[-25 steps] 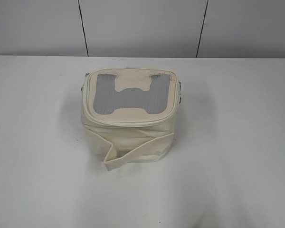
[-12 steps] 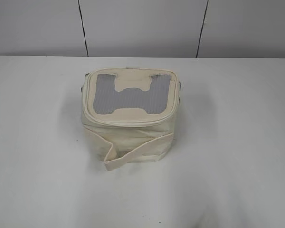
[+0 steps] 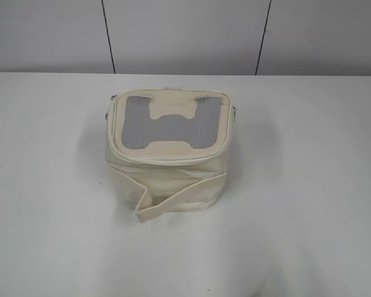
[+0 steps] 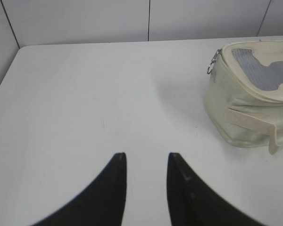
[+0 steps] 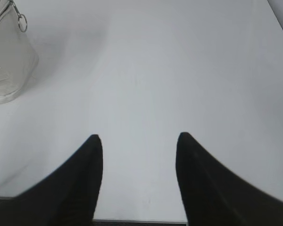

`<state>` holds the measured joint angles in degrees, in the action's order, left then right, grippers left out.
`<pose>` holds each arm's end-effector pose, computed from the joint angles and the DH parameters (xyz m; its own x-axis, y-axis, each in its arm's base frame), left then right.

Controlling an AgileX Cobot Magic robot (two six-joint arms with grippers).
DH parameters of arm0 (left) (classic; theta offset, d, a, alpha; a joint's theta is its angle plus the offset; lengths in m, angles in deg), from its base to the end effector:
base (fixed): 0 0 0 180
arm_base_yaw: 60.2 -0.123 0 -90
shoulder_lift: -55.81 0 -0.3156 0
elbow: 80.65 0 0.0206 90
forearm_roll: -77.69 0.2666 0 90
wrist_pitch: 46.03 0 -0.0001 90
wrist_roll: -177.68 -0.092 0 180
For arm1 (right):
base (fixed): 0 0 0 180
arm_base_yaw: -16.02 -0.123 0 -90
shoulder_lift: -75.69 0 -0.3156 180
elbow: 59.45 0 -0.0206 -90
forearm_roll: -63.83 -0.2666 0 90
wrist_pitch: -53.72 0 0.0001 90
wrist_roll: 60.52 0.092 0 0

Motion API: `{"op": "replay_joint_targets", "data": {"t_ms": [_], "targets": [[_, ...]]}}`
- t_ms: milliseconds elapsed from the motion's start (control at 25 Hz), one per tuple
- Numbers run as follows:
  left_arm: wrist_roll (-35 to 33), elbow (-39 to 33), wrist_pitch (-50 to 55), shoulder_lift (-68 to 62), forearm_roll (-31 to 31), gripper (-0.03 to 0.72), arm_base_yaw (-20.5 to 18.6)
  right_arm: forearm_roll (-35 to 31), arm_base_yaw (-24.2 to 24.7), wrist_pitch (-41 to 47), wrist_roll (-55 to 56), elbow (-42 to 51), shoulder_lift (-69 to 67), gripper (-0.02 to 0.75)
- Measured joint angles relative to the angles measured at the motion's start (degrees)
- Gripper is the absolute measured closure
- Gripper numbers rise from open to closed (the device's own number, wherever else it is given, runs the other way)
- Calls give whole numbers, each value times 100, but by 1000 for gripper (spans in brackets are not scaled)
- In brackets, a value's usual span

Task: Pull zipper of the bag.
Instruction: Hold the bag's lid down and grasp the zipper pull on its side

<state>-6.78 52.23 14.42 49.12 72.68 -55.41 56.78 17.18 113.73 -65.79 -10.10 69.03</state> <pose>-0.0273 -0.0047 0.2962 -0.4024 0.0684 -0.9129 0.1664 0.9861 0.0005 -0.0214 0.0102 0.2858 -0.4332 -0.0213 -0.9011 -0.0887 0.9959 0.0191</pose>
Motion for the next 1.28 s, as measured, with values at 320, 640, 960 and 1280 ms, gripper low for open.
{"op": "replay_joint_targets", "data": {"t_ms": [320,640,960,1280], "targets": [[0,0,0,0,0,457,0,-586,0,-87,-276,-38,-213,337],[0,0,0,0,0,458,5,-4111,-44,-1538,-4315,-311,-3520,337],[0,0,0,0,0,458,5,-5969,-749,-1454,-7462,-2858,-8274,337],[0,0,0,0,0,458,5,-5279,-1864,-184,-6718,-6686,-11709,337]]}}
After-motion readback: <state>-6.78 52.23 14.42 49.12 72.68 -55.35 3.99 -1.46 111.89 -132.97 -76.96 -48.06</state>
